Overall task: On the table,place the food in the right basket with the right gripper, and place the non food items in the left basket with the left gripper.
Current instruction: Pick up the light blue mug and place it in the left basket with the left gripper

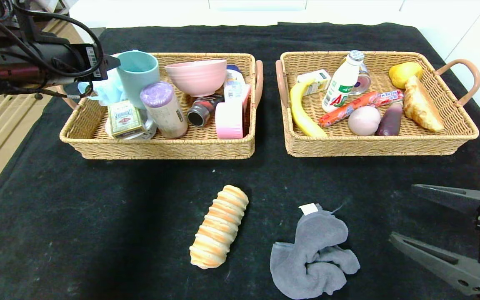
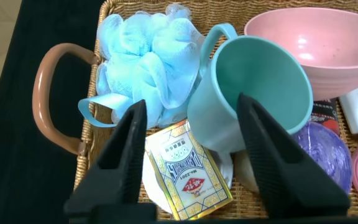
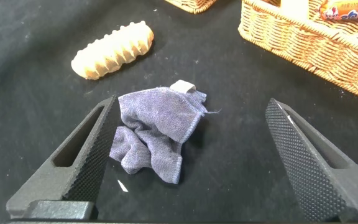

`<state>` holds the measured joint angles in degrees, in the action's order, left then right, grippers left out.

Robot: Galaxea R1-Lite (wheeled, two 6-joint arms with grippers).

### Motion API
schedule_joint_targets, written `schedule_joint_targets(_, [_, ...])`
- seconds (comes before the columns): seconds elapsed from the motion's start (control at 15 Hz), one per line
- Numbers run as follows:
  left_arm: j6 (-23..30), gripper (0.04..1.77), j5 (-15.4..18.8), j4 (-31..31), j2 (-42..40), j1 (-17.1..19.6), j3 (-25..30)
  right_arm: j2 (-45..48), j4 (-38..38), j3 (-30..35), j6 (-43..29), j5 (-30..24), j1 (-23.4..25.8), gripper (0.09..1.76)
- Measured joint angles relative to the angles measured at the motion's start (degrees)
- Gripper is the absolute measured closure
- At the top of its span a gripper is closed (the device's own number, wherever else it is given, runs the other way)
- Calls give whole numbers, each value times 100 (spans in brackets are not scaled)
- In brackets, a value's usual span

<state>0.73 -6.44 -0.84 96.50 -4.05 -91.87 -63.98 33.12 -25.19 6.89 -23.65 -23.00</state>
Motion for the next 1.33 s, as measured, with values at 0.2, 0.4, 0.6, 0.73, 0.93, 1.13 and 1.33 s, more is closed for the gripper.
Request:
schedule_joint_targets(0.2, [-11,52,-1,44,-216,2,245,0,-16,11,0,0,0,14])
schedule_joint_targets(0.4, [-11,39,27,71,-549,0,653,0,-30,16,2,0,-1,14])
schedule_joint_targets(0.6, [-13,29,62,84,-929,-17,1053,0,-30,24,5,0,-9,14])
schedule_joint_targets(0.73, [-11,25,68,84,-1186,-154,1348,0,-30,35,7,0,-11,14])
schedule_joint_targets(0.93, [-10,20,57,84,-1619,-625,1952,1,-30,22,9,0,-11,14])
schedule_joint_targets(1.13, [-7,17,2,87,-1996,-1337,2464,15,-29,22,7,-2,-11,14])
schedule_joint_targets(1.33, [-10,14,-23,205,-2230,-2033,2842,26,-27,22,9,-5,-11,14])
